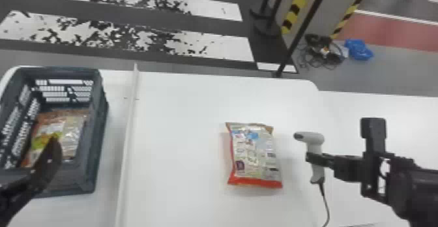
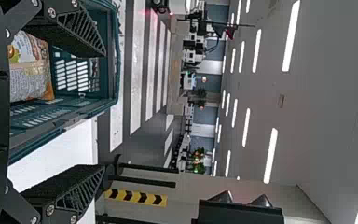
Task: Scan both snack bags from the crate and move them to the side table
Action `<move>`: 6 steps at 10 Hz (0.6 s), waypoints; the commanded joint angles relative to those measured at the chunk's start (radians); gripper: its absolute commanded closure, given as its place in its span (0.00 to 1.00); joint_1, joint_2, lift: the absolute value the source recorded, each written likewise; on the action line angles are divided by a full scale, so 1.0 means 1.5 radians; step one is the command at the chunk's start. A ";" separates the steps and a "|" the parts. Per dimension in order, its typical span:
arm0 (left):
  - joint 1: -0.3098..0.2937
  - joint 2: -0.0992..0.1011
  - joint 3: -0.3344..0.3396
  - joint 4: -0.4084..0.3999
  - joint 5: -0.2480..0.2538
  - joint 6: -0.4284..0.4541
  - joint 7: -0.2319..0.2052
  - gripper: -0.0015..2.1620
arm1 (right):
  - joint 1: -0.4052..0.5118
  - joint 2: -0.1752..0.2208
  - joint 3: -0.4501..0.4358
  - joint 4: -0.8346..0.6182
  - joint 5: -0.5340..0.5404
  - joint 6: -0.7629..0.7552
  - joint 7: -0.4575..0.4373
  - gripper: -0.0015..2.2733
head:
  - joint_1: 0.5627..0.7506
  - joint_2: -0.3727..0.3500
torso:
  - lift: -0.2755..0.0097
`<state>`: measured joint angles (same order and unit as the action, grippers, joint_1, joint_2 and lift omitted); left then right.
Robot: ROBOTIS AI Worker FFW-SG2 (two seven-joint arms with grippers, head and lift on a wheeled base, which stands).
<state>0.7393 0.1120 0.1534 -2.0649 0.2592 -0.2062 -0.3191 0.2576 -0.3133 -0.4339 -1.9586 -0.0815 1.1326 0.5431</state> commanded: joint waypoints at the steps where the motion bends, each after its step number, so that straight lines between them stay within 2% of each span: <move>1: 0.001 0.000 0.000 -0.001 0.000 0.000 0.000 0.07 | -0.023 -0.016 0.000 0.053 0.007 -0.025 -0.003 0.99 | 0.70 0.15 | 0.70; 6: 0.002 0.000 0.003 -0.002 0.000 0.000 -0.002 0.07 | -0.069 -0.046 0.011 0.182 0.033 -0.119 -0.026 0.99 | 0.70 0.04 | 0.70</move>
<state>0.7423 0.1120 0.1578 -2.0678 0.2592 -0.2062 -0.3221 0.1605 -0.3776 -0.4196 -1.7028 -0.0340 0.9620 0.5041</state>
